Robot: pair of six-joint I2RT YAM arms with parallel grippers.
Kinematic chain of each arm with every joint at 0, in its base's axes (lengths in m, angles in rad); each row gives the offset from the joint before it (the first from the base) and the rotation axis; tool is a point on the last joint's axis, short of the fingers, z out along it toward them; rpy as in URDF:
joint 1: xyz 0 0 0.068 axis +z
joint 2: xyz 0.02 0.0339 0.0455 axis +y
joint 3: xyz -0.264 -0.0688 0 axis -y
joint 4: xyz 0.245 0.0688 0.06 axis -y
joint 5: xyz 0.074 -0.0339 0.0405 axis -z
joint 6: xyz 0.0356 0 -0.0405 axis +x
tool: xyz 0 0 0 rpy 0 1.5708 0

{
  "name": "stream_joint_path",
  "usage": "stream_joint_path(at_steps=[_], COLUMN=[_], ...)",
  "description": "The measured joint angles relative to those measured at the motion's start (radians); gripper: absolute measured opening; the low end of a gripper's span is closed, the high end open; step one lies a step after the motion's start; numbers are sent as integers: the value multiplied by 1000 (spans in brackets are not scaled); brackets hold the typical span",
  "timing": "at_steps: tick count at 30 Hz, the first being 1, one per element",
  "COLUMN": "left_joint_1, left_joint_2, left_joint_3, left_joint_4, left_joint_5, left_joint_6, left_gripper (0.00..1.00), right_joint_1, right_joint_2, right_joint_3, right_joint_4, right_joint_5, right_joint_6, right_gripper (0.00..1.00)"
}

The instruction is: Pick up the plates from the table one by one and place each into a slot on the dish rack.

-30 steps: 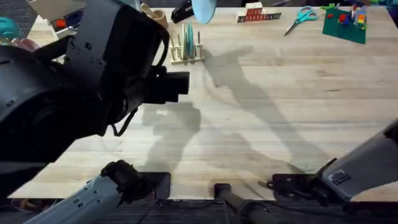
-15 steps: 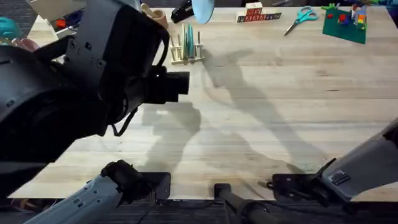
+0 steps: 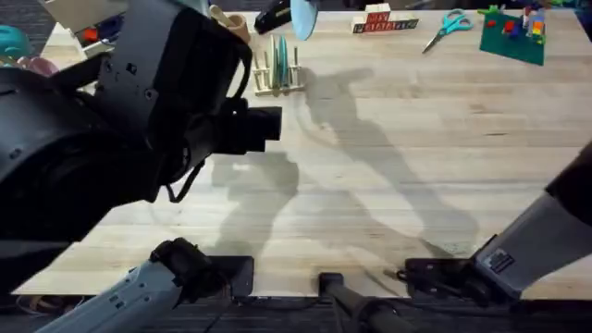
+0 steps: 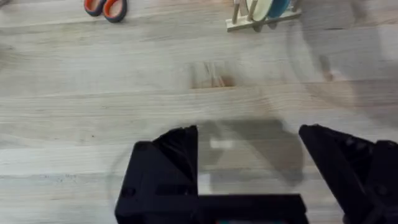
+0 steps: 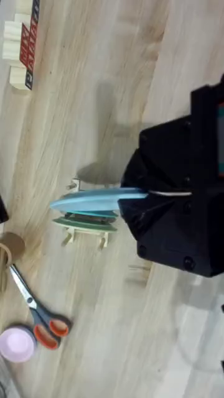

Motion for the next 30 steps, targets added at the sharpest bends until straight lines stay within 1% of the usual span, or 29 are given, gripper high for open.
stream_joint_path(at_steps=[14, 19, 30], left_joint_1=[0, 0, 0], left_joint_2=[0, 0, 0], left_joint_3=[0, 0, 0], left_joint_4=[0, 0, 0], left_joint_5=[0, 0, 0], left_joint_6=[0, 0, 0], left_gripper=[993, 993, 993], right_joint_1=[0, 0, 0], right_joint_2=[121, 153, 171], right_joint_3=[0, 0, 0], right_joint_4=[34, 50, 108], right_joint_5=[7, 30, 61], right_joint_6=[19, 21, 30], right_gripper=[31, 31, 31])
